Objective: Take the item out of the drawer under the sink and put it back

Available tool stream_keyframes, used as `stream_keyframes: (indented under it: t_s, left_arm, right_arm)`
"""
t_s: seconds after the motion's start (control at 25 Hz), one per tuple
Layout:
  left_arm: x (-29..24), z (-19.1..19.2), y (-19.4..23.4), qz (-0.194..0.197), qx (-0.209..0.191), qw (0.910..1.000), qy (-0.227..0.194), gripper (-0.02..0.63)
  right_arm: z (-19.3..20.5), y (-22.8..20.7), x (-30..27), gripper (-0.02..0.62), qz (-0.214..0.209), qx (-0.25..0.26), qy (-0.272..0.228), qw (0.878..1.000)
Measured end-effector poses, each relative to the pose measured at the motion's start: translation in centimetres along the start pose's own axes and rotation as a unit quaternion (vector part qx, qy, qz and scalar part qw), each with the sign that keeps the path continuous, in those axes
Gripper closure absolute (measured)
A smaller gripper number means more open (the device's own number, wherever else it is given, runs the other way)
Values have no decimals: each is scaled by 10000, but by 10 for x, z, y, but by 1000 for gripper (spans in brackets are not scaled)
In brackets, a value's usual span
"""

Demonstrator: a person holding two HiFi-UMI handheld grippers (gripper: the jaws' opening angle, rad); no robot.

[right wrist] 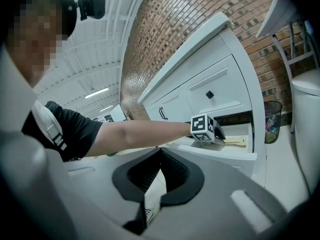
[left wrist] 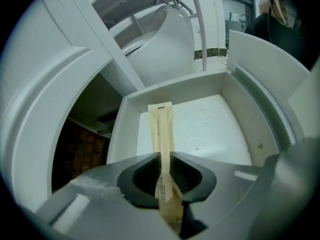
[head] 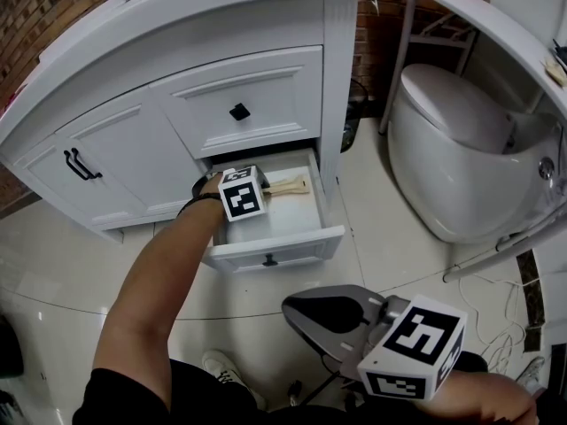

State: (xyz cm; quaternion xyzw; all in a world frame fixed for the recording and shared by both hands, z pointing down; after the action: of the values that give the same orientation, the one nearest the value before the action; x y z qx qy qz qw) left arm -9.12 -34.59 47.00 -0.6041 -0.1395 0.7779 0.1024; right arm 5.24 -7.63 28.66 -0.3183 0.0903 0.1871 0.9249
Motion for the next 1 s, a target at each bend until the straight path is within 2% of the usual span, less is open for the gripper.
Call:
stream_keyframes:
  t_s: [0.24, 0.52, 0.76, 1.0]
  left_arm:
    - [16, 0, 2, -111, 51, 9999, -4, 548]
    - [51, -11, 1, -363, 54, 9990, -239, 548]
    - [89, -16, -3, -708, 92, 9966, -417, 548]
    - [143, -29, -22, -1176, 171, 9893, -844, 548]
  right_arm:
    - [1, 4, 1, 592, 19, 39, -28, 10000]
    - [1, 1, 4, 592, 165, 143, -76, 9997]
    - [1, 3, 4, 592, 222, 266, -80, 9994]
    - [-1, 4, 9, 592, 326, 326, -161, 9988]
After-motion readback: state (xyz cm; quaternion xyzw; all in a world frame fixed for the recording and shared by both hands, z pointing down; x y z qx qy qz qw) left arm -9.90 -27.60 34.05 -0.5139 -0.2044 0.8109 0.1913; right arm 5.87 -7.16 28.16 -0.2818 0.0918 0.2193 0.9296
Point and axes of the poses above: the fingertips, and each gripper's own axes: x backward along the fingers, y to its left, z out of its underside, the point moved 8 cm from there along x, backward along the fingers, and after that the axes turned 7 degrees about -x, right-handed, at the moved point
